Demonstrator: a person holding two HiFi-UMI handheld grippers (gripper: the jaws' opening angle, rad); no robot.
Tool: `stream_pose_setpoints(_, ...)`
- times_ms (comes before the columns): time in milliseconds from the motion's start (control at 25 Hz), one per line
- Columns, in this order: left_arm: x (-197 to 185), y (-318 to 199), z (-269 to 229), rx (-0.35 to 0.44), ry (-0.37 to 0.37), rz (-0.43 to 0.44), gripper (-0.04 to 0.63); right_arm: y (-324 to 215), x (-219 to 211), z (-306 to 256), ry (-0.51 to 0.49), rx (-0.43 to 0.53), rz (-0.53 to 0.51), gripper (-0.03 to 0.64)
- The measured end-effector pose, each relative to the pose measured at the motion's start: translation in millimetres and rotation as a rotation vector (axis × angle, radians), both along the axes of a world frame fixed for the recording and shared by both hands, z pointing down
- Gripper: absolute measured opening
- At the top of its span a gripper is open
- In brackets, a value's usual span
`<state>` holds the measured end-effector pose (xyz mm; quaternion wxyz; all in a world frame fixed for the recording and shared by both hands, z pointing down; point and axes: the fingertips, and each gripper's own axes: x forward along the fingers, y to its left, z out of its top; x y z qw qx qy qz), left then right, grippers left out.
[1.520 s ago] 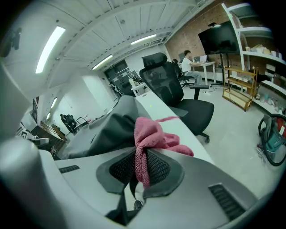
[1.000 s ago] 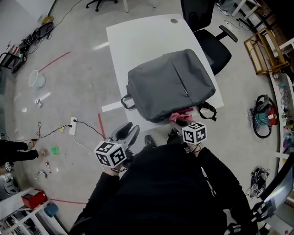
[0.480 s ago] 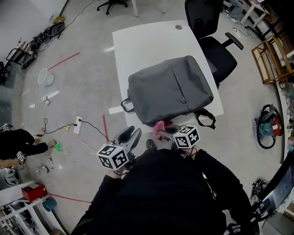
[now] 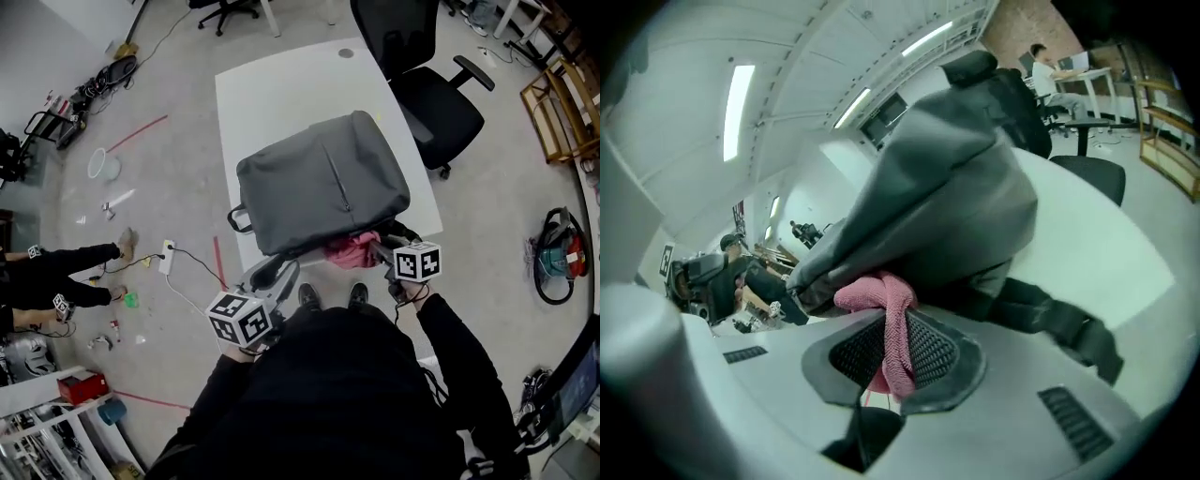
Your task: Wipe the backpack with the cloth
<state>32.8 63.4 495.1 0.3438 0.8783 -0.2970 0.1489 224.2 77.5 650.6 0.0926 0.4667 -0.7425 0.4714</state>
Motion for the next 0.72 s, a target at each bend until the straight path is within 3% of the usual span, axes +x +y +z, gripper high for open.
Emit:
stream_pose_setpoints(240,29,22,7,-0.030,-0.015,-0.041,0.160,-25,134,-16,0.015,0.053,0.221,0.055)
stream_pose_setpoints(360,31,32,9,-0.043,-0.033,-0.066,0.160,-40,176,-31,0.015,0.110,0.289,0.055)
stream_pose_setpoints(560,11,40,15,-0.059,-0.053,-0.107,0.160,-55,199,-38,0.017,0.167,0.390,0.055)
stream_pose_setpoints(720,3,42,17,-0.057,-0.044,-0.119,0.160,-55,191,-13,-0.001,0.099,0.439,0.055)
